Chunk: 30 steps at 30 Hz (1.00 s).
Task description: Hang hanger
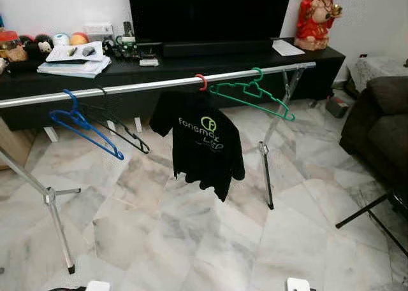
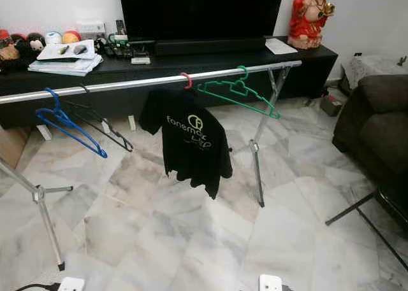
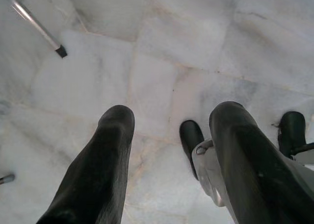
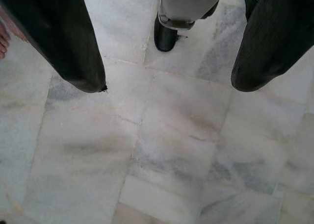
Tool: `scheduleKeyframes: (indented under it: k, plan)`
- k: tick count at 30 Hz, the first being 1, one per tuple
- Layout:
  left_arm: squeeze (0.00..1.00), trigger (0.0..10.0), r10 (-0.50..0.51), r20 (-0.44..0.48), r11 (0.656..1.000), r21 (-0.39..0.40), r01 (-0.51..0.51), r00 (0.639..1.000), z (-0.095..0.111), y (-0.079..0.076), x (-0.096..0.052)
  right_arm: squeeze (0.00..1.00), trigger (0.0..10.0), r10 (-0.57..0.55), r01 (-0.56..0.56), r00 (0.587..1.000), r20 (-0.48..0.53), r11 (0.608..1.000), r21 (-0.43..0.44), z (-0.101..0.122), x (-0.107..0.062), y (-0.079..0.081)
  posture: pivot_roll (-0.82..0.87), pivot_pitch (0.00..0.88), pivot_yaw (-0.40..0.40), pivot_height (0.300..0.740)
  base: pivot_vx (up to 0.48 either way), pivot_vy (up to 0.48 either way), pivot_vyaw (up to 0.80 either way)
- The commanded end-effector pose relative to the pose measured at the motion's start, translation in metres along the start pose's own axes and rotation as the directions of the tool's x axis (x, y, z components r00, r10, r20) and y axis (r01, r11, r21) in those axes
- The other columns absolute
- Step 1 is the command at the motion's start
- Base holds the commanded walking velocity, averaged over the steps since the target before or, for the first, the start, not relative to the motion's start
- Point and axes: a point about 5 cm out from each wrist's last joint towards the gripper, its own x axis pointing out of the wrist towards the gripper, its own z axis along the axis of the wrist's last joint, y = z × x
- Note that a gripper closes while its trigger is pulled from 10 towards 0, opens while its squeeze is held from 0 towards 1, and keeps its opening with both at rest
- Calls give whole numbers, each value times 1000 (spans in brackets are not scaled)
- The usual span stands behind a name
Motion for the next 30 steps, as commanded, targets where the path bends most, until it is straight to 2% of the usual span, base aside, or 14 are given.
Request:
scheduleKeyframes:
  k: [1,5,14,30]
  plan:
    - [0,10000,2,-11,1000,12,-2,1000,-2,0,0,0,10000,-4,4,1000,-4,1000,4,-1,0,-1,-28,92,-44,740,382,0,0]
    - [0,10000,-6,-18,1000,5,6,1000,-3,-4,0,0,10000,-1,1,1000,-4,1000,4,0,0,-1,-33,94,-45,740,391,0,0]
    - [0,10000,-8,-21,1000,2,8,1000,-5,-2,-1,0,10000,-7,7,1000,-8,1000,4,-1,0,-1,-37,95,-42,740,411,0,0]
    - [0,10000,-19,-74,1000,9,20,997,-13,-4,-1,0,10000,-8,8,1000,-9,1000,-1,-1,0,0,-38,89,-37,740,0,0,0]
